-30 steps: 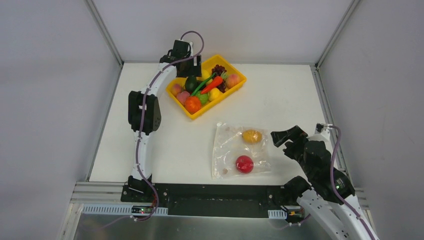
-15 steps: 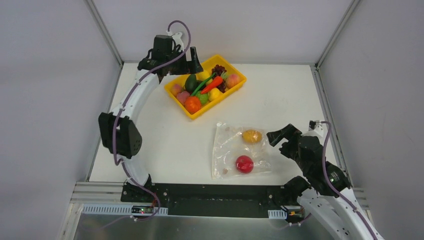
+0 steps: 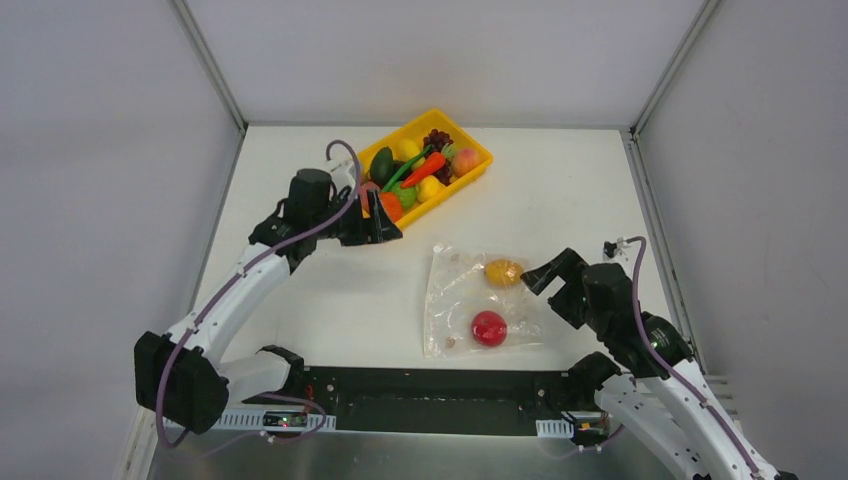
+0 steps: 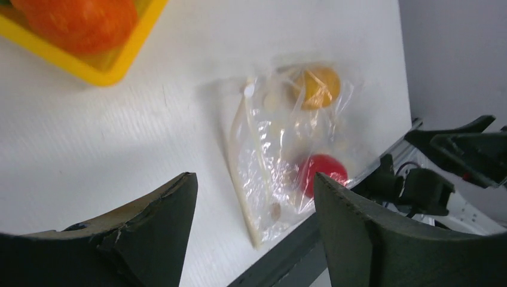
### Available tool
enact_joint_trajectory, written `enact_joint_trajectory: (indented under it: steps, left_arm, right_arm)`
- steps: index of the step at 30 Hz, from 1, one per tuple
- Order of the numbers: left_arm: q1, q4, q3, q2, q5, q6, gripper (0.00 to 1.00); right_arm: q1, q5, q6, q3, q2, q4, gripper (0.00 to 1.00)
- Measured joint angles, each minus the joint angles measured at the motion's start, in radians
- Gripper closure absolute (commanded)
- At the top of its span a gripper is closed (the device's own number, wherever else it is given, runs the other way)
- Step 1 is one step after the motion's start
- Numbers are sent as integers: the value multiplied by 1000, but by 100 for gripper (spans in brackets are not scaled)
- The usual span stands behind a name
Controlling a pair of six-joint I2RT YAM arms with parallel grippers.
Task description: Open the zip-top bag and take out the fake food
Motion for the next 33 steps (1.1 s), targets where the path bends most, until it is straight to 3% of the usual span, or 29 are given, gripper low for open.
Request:
enact_joint_trajectory:
  steps: [4,10,17,25,33]
  left_arm:
    - [-113,-39,-145,-98,-83,-5,47]
    - [-217,-1,-279,-95,-134,-53,58]
    - [-258,105,-315,72,-153,-101,61]
    - [-396,206,-282,256,-158,-145,62]
    - [-464,315,-273,253,-124,-208,60]
  right_arm:
    - [0,-33,39,-5,13,-11,0]
    - [1,-69,79,-42,60,-11,0]
    - [1,-94,119,-126,65,10,1]
    - [1,-104,146,-192,82,59,1]
    - [1,-104,163,-235,89,98,1]
